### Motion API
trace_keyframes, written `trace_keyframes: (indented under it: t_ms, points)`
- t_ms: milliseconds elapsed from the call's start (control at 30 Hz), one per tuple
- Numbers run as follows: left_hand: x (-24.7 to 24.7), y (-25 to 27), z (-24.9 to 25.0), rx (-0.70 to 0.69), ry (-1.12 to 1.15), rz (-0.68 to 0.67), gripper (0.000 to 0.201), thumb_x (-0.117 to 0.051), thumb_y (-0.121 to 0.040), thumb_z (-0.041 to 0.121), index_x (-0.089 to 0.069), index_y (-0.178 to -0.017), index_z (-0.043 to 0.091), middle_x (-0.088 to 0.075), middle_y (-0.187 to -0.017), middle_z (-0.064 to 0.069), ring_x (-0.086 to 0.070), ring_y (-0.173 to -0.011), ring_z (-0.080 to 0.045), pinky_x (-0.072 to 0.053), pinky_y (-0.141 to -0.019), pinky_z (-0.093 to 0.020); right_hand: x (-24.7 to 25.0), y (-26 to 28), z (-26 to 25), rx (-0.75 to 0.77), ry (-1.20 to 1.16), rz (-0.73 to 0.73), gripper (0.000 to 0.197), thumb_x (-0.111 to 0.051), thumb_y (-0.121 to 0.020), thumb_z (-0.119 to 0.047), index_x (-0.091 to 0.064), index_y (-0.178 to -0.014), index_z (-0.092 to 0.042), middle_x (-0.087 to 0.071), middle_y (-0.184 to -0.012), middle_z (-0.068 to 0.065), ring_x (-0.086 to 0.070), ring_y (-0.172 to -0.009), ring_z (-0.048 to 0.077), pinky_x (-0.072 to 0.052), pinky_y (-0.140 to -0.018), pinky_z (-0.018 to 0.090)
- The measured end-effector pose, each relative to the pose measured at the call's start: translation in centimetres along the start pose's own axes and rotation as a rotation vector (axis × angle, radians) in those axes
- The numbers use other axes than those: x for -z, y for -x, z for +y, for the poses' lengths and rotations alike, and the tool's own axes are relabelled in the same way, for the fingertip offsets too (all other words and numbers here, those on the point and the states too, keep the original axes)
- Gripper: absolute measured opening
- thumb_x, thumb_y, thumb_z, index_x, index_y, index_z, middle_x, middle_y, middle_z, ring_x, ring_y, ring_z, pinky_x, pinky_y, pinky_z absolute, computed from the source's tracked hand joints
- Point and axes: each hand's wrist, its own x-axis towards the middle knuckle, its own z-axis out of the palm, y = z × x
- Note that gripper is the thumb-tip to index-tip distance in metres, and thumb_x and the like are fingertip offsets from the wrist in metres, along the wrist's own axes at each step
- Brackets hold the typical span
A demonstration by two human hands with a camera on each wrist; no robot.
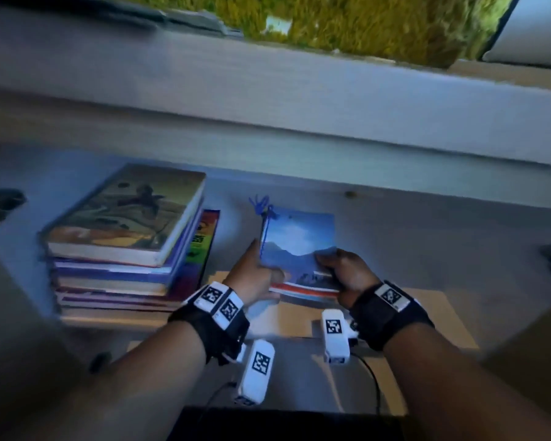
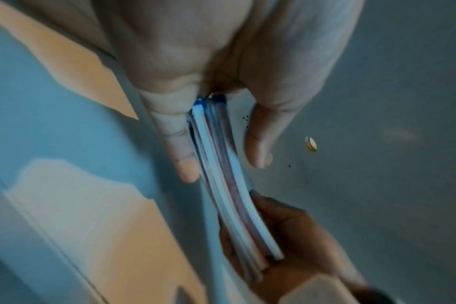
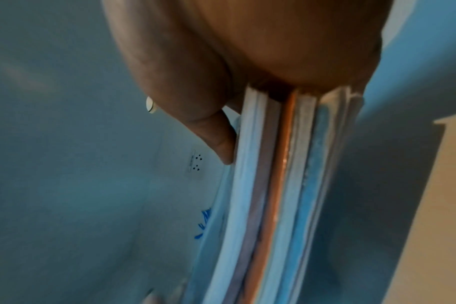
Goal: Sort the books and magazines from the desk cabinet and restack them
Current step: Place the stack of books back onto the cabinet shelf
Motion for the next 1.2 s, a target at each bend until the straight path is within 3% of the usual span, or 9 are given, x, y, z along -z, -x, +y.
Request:
trace_keyframes:
  t_ms: [133,267,367,500,600,700,767,1033,1200]
  points:
    - [-2.0,-2.8,-3.7,-0.087,-0.625,-0.063,0.132,-0.089,-0.056,0.037,-0.008,-0.16,0.027,-0.048,-0.149,-0.012,-0.049,-0.132,-0.03,-0.047,-0.105,-0.046,3.8,-3.2,0.7,-0.008,0.294,0.042,0.016,-0.059,-0.091,0.0,-0.071,-0.083,-0.007,-0.073,-0.09,0.023,-0.068,-0.068,0.027,-0.058,-0.07,0.037]
    - [-3.5,-3.0,-5.3,-0.136,-0.872,0.05,0.111,-0.078,-0.082,0.043,-0.004,-0.162,0.02,-0.017,-0.167,-0.008,-0.022,-0.15,-0.03,-0.028,-0.12,-0.037,5.5,-4.3,1.8,-0.022,0.421,0.067,0.017,-0.064,-0.087,-0.009,-0.069,-0.071,-0.014,-0.069,-0.083,0.016,-0.065,-0.066,0.026,-0.054,-0.072,0.04]
    - [-3.2,-3.3,-5.0,-0.109,-0.805,0.011,0.107,-0.076,-0.085,0.038,-0.004,-0.162,0.02,-0.017,-0.167,-0.009,-0.021,-0.151,-0.029,-0.028,-0.12,-0.037,4.9,-5.4,1.1,0.024,0.659,0.091,0.018,-0.061,-0.088,-0.023,-0.074,-0.082,-0.013,-0.074,-0.106,0.019,-0.068,-0.091,0.031,-0.056,-0.089,0.046]
    - [-2.6,-4.5,-4.4,-0.071,-0.813,0.094,0.102,-0.074,-0.088,0.035,-0.006,-0.161,0.017,-0.027,-0.161,-0.017,-0.026,-0.145,-0.036,-0.032,-0.117,-0.04,2.2,-6.1,-1.4,0.008,0.926,0.005,0.037,-0.058,-0.096,-0.034,-0.071,-0.122,-0.009,-0.068,-0.126,0.009,-0.064,-0.116,0.027,-0.046,-0.086,0.028]
    - [-1.0,-6.1,-3.9,-0.018,-0.873,0.14,0.103,-0.075,-0.087,0.038,-0.006,-0.161,0.015,-0.03,-0.16,-0.019,-0.032,-0.144,-0.039,-0.035,-0.116,-0.042,1.4,-6.9,-1.1,0.047,0.816,-0.127,0.051,-0.08,-0.082,-0.034,-0.067,-0.12,-0.004,-0.073,-0.113,0.014,-0.069,-0.102,0.034,-0.058,-0.079,0.025]
    - [0.3,-6.8,-3.1,0.017,-0.907,0.159,0.102,-0.074,-0.087,0.035,-0.006,-0.161,0.017,-0.032,-0.158,-0.019,-0.035,-0.142,-0.039,-0.035,-0.115,-0.042,1.4,-6.5,1.6,0.229,1.242,-0.152,0.095,-0.071,-0.062,-0.073,-0.046,-0.148,-0.041,-0.057,-0.139,-0.003,-0.059,-0.125,0.027,-0.051,-0.102,0.036]
    - [0.5,-6.9,-2.9,0.035,-0.931,0.162,0.103,-0.074,-0.088,0.035,-0.004,-0.161,0.017,-0.034,-0.157,-0.018,-0.036,-0.142,-0.039,-0.036,-0.114,-0.044,1.2,-6.8,2.9,0.241,1.478,-0.17,0.097,-0.056,-0.058,-0.082,-0.027,-0.148,-0.059,-0.04,-0.15,0.0,-0.046,-0.134,0.033,-0.041,-0.113,0.045]
    - [1.5,-4.6,-1.5,0.016,-0.837,0.159,0.104,-0.078,-0.081,0.035,-0.011,-0.16,0.022,-0.038,-0.155,-0.016,-0.046,-0.136,-0.034,-0.044,-0.109,-0.042,-0.8,-14.6,3.1,0.237,1.767,-0.25,0.088,-0.051,-0.066,-0.067,-0.027,-0.149,-0.047,-0.044,-0.154,0.013,-0.056,-0.129,0.036,-0.046,-0.108,0.041]
    - [2.6,-1.6,0.0,-0.11,-0.856,0.236,0.089,-0.071,-0.087,0.042,-0.022,-0.159,0.021,-0.037,-0.156,-0.012,-0.041,-0.14,-0.03,-0.038,-0.109,-0.034,-3.7,-16.2,1.9,0.308,1.833,-0.209,0.073,-0.058,-0.093,-0.039,-0.027,-0.158,-0.03,-0.037,-0.161,0.011,-0.043,-0.143,0.038,-0.04,-0.115,0.045]
